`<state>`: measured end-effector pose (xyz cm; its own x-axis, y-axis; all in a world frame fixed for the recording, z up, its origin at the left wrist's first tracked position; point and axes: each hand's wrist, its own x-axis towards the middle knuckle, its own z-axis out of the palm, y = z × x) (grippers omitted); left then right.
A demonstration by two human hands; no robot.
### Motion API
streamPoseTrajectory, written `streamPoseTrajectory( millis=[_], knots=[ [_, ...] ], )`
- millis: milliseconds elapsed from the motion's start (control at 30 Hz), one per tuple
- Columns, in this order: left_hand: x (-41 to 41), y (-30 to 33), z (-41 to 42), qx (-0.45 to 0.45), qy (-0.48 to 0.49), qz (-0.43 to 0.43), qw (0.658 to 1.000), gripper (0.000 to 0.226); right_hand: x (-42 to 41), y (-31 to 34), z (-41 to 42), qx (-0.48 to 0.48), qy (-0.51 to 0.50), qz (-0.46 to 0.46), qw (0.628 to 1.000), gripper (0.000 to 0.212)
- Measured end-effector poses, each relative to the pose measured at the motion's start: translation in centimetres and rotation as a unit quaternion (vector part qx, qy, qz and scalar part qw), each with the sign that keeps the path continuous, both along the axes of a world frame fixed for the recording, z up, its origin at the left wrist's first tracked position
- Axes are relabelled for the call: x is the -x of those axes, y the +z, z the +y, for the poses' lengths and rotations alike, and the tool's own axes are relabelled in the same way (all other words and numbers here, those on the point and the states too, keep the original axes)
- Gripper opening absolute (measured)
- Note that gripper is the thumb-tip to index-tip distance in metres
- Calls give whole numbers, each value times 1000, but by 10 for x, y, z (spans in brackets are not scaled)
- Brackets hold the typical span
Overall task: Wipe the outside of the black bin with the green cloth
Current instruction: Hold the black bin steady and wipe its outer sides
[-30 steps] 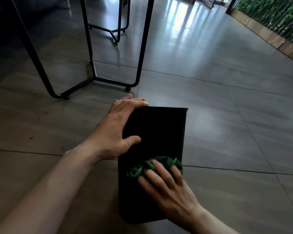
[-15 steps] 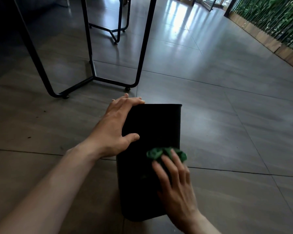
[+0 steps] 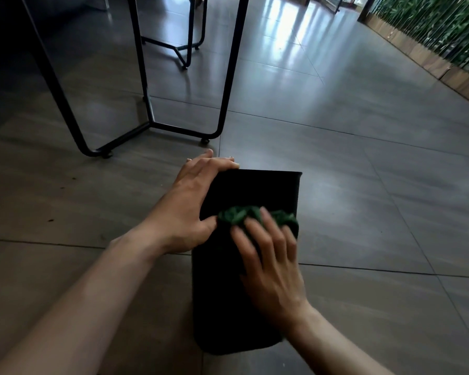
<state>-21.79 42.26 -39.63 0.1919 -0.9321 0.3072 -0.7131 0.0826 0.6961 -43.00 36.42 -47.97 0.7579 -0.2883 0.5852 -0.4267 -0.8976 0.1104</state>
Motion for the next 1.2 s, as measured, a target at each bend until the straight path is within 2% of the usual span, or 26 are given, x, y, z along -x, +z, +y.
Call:
streamPoseTrajectory(
  millis=[133,200,300,367,433,467,533,567,600,633,667,767,833,900,967,1100,1200],
  knots=[
    [4,2,1,-11,-5,3,1000,84,47,-18,18,25,90,106,990,38],
    [5,3,2,-14,-6,7,1000,84,61,-7,13,-12,106,106,989,36],
    [2,4,5,-22,-1,12,1000,83,70,23,-5,-167,47,-7,985,35],
    [-3,7,9,-30,-3,19,999,83,75,48,-24,-287,-39,-110,951,43],
    [-6,8,13,-38,-12,28,999,82,76,71,-46,-385,-145,-191,891,35],
    [-8,9,15,-40,-16,32,999,81,77,80,-58,-446,-193,-235,842,30],
    [-13,10,18,-43,-15,43,998,79,78,95,-78,-581,-235,-341,701,17],
    [-16,10,19,-46,-12,49,998,78,77,100,-85,-630,-235,-373,640,20],
    [-19,9,21,-50,-10,53,997,78,74,105,-89,-658,-235,-381,605,29],
    [-23,8,23,-52,-7,56,997,78,70,108,-92,-666,-239,-367,604,37],
    [-26,7,24,-54,-5,59,997,78,66,108,-94,-656,-244,-341,628,41],
    [-37,5,30,-59,-1,70,996,78,48,102,-100,-561,-246,-209,762,37],
    [-42,3,34,-66,-10,66,996,79,36,98,-105,-446,-231,-89,860,37],
    [-45,2,38,-72,-21,54,996,78,24,97,-108,-348,-198,35,915,52],
    [-47,0,42,-73,-25,44,996,75,13,97,-110,-313,-169,109,928,57],
    [-52,-2,46,-66,8,38,997,84,7,91,-111,-295,-145,150,933,31],
    [-53,-2,48,-60,41,21,997,88,15,90,-110,-287,-119,157,937,22]
  ],
)
